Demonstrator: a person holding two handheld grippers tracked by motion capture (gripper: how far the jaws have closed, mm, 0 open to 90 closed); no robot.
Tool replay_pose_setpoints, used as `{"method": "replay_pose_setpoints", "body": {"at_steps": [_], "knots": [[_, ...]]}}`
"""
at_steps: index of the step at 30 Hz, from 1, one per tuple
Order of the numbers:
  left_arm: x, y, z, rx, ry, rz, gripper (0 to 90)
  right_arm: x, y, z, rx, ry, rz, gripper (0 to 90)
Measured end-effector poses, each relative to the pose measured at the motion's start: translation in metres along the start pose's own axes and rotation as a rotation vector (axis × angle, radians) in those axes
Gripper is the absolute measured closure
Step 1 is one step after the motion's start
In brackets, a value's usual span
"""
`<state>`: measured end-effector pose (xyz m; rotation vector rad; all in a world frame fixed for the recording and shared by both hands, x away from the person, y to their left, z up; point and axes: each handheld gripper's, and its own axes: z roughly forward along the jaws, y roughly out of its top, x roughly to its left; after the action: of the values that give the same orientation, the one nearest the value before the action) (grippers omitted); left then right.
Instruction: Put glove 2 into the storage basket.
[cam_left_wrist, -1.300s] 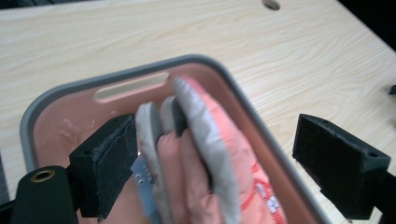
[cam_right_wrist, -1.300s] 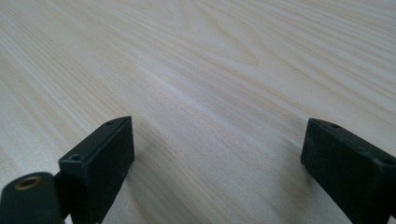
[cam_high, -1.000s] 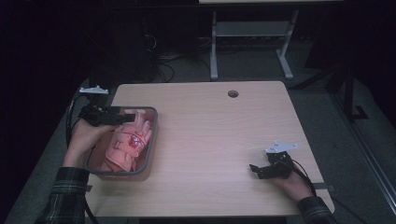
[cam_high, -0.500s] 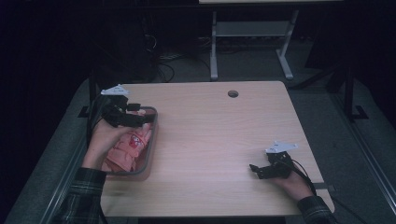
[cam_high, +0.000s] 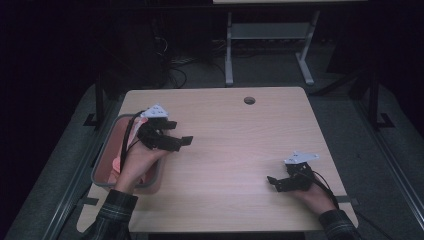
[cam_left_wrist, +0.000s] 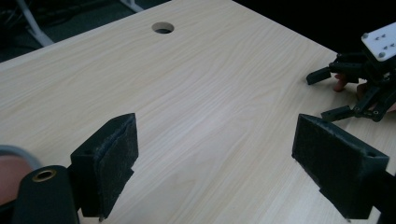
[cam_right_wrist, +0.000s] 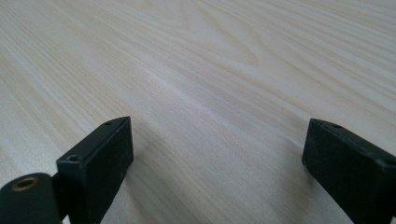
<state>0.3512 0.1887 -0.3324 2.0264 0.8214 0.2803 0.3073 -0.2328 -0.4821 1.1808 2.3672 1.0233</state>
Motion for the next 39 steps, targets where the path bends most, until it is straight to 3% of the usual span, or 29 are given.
{"method": "replay_pose_setpoints", "body": {"at_steps": [6, 11, 16, 21, 27, 35, 39], "knots": [[-0.022, -0.009, 0.016, 0.011, -0.030, 0.035, 14.0, 0.000, 0.000, 0.000, 0.000, 0.000, -0.001, 8.3], [-0.036, -0.017, 0.031, 0.024, -0.030, 0.077, 13.9, 0.000, 0.000, 0.000, 0.000, 0.000, 0.000, 8.3], [-0.047, -0.028, 0.042, 0.025, -0.035, 0.087, 13.9, 0.000, 0.000, 0.000, 0.000, 0.001, 0.000, 8.3], [-0.053, -0.039, 0.050, 0.042, -0.046, 0.101, 13.9, 0.000, 0.000, 0.000, 0.000, 0.001, 0.000, 8.3], [-0.057, -0.058, 0.063, 0.066, -0.053, 0.088, 13.9, 0.000, 0.000, 0.000, 0.001, 0.001, -0.001, 8.3], [-0.062, -0.078, 0.077, 0.075, -0.043, 0.094, 13.9, 0.000, 0.000, 0.000, 0.002, 0.001, -0.002, 8.3], [-0.064, -0.087, 0.086, 0.114, -0.047, 0.101, 13.9, 0.000, 0.000, 0.000, 0.003, 0.001, -0.002, 8.3]]}}
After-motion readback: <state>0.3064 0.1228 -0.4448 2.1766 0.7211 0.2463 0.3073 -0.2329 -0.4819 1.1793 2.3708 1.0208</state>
